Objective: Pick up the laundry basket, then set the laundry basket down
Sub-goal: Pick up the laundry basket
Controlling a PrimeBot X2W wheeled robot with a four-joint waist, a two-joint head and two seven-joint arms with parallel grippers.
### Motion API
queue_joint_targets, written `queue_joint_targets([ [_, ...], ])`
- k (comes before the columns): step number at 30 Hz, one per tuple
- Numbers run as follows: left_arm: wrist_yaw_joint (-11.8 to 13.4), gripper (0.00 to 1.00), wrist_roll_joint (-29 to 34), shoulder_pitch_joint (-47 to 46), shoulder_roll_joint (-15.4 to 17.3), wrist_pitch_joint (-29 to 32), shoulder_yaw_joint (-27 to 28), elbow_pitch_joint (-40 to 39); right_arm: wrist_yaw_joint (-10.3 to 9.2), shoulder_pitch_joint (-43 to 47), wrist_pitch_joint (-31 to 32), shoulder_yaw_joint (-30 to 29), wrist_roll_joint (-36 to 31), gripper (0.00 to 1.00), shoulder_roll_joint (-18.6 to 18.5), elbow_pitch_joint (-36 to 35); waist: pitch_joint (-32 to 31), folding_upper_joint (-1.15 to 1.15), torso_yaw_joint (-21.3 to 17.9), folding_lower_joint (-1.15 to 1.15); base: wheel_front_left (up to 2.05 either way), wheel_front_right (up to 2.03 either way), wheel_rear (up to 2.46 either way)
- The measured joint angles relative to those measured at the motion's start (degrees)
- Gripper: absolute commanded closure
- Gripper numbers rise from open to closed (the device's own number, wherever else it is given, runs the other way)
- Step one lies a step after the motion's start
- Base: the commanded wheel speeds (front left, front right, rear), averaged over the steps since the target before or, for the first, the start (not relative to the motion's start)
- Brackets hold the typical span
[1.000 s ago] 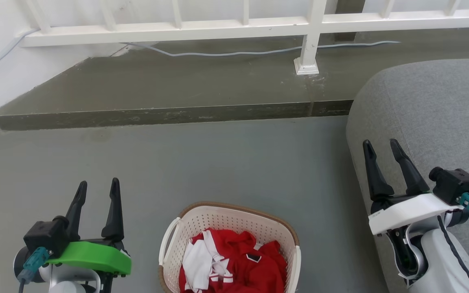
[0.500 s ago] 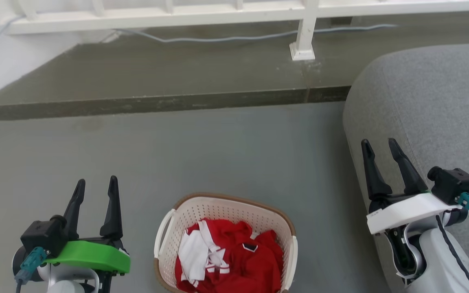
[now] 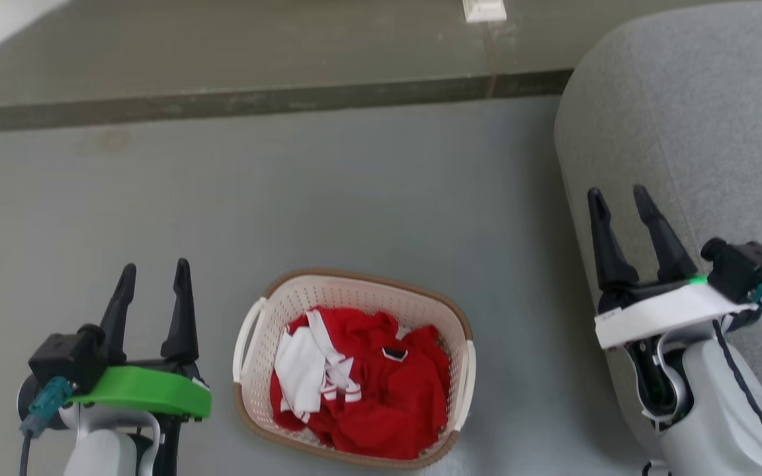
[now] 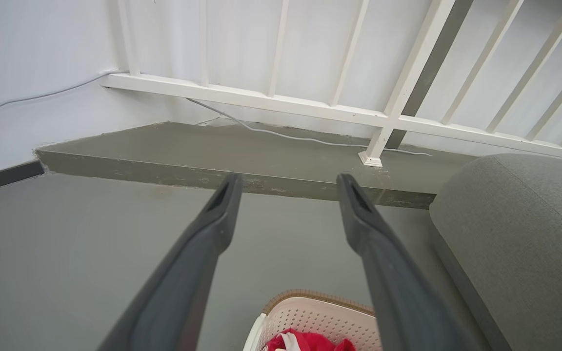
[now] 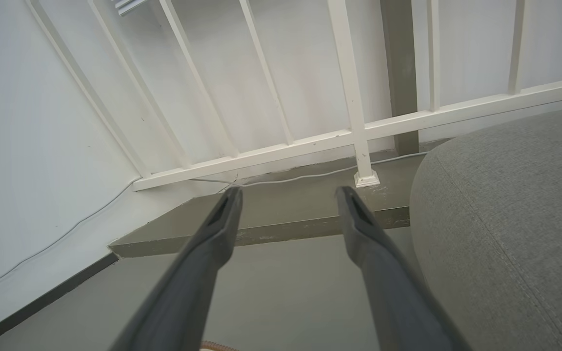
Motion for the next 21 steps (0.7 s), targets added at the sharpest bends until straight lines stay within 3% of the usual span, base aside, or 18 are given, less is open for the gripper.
queue_joint_targets([
  [10, -0.2, 0.00, -0.2, -4.7, -0.1, 0.0, 0.4, 2.5, 0.00, -4.2, 0.0, 0.6, 0.5, 0.00, -0.1, -1.5, 7.5, 0.00, -0.7, 0.00, 0.00, 0.00, 0.00],
  [21, -0.8, 0.00, -0.4, -9.9, 0.5, 0.0, -1.3, 12.9, 0.00, -8.8, 0.0, 1.2, 0.8, 0.00, -1.0, -2.6, 15.9, 0.00, -1.5, 0.00, 0.00, 0.00, 0.00],
])
